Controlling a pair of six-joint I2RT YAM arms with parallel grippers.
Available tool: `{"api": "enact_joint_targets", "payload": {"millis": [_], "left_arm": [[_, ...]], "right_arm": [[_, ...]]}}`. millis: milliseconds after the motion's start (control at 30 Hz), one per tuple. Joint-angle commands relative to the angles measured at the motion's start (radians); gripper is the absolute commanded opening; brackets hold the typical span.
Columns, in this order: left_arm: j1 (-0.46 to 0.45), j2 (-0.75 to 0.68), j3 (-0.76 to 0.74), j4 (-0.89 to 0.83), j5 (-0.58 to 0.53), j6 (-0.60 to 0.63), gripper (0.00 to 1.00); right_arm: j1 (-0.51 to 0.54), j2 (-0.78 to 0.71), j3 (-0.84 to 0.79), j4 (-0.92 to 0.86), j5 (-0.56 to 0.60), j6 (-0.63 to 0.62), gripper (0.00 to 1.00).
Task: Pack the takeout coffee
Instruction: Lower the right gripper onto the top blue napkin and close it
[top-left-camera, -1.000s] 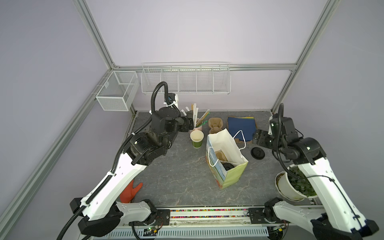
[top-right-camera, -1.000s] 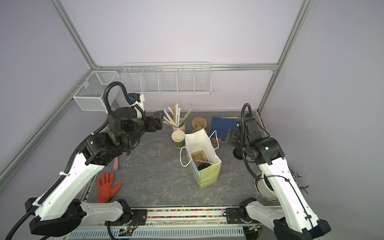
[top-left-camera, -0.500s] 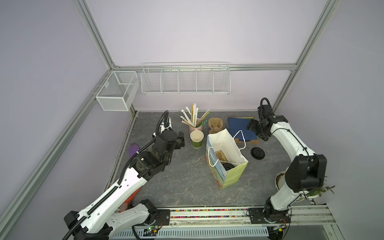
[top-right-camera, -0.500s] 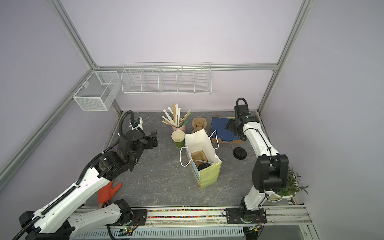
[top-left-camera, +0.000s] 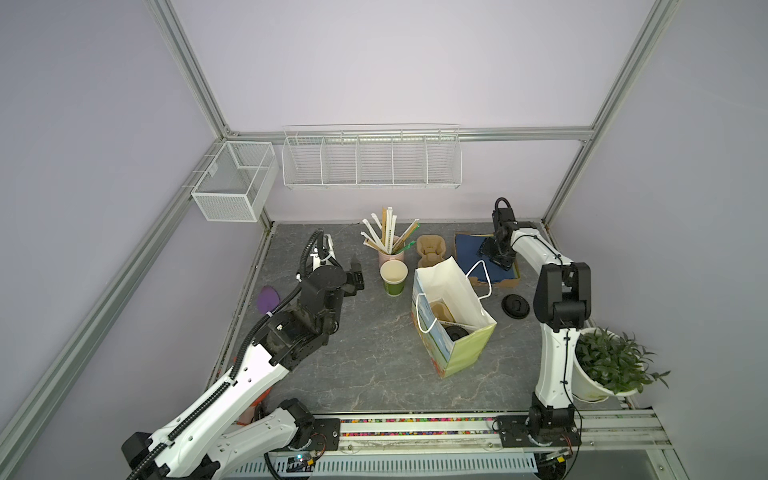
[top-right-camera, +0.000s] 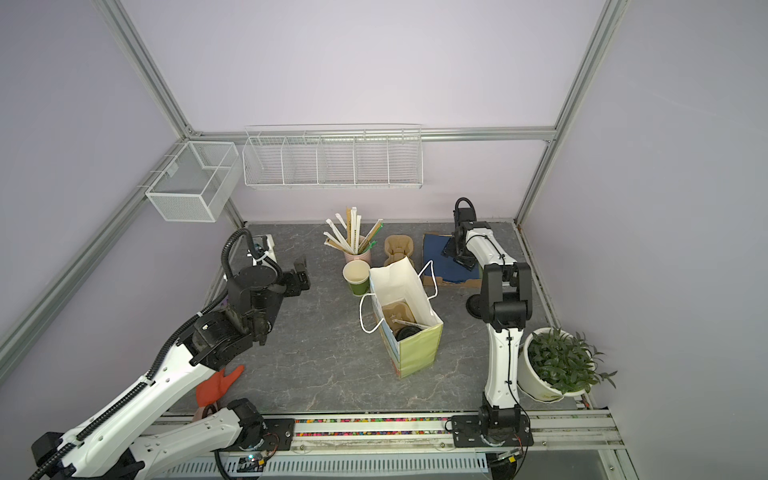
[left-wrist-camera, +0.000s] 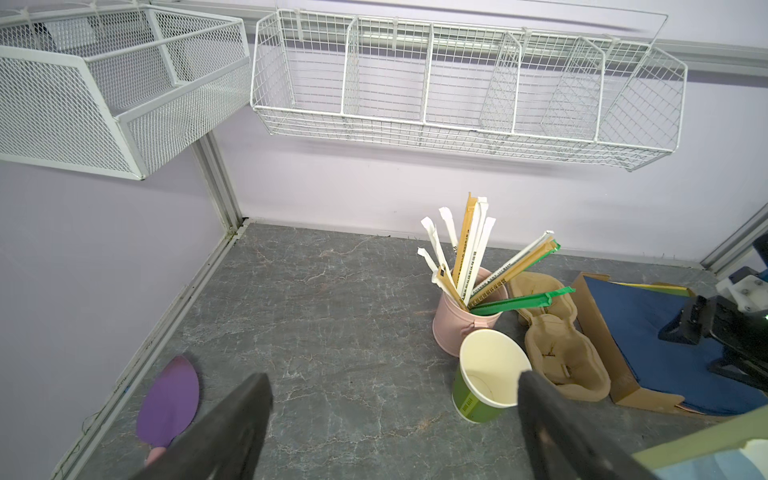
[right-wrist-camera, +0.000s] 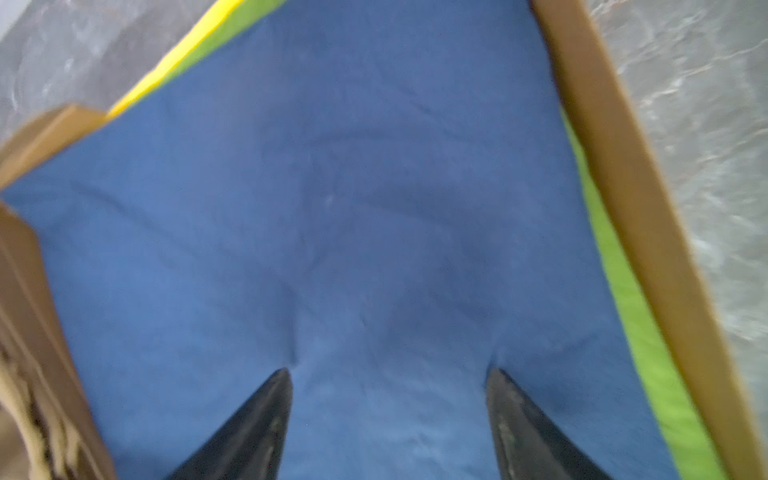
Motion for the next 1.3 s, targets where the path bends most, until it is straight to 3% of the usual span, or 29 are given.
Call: {"api": "enact_joint_targets", "payload": {"millis": [0,167,333,500,600,867,1267], "left_arm": [[0.006,-0.004,-0.014,0.02,-0.02,0.022,0.92],[0.006,0.004,-0.014,0.02,-0.009,0.023,0.93],[0.006,0.004,-0.016,0.021,-0.006,0.022,0.93],[0.006,0.006,-0.016,0.019,-0.003,0.022,0.94],[0.006,0.004,-0.016,0.019,-0.003,0.022,0.94],[0.007,0.003,-0.018,0.02,-0.006,0.025,0.94],[0.006,0.007,-0.017,0.018,-0.005,0.025,0.95]], "right_arm": [[0.013,0.022,0.027,-0.019,0.009,-0.018,0.73],[0.021,0.039,0.029,-0.013,0.008,-0.028,0.53],[0.021,0.033,0.017,-0.007,0.006,-0.034,0.4],[0.023,0.011,-0.007,-0.001,0.02,-0.034,0.4],[0.023,0.002,-0.009,0.007,0.025,-0.042,0.32],[0.029,-0.013,0.002,-0.003,0.043,-0.046,0.24],[0.037,-0.056,0.004,-0.011,0.066,-0.056,0.2]]}}
